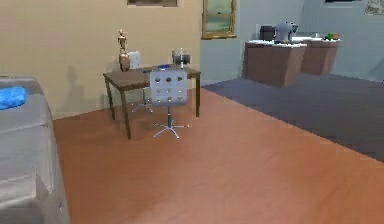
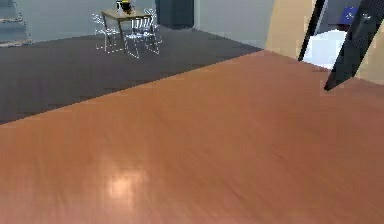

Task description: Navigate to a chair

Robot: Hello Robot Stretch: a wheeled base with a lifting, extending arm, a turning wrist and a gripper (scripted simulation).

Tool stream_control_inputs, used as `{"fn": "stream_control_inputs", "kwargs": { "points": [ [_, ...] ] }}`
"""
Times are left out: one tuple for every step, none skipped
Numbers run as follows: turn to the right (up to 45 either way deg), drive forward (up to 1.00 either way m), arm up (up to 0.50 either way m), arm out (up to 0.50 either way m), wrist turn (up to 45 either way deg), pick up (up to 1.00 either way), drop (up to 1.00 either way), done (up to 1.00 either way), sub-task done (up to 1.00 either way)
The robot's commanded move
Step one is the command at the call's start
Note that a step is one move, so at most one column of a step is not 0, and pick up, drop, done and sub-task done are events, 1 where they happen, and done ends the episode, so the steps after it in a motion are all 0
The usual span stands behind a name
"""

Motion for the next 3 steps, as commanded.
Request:
{"fn": "stream_control_inputs", "kwargs": {
  "points": [
    [0.0,0.85,0.0,0.0,0.0,0.0,0.0,0.0,0.0],
    [-30.0,0.0,0.0,0.0,0.0,0.0,0.0,0.0,0.0],
    [0.0,0.75,0.0,0.0,0.0,0.0,0.0,0.0,0.0]
  ]
}}
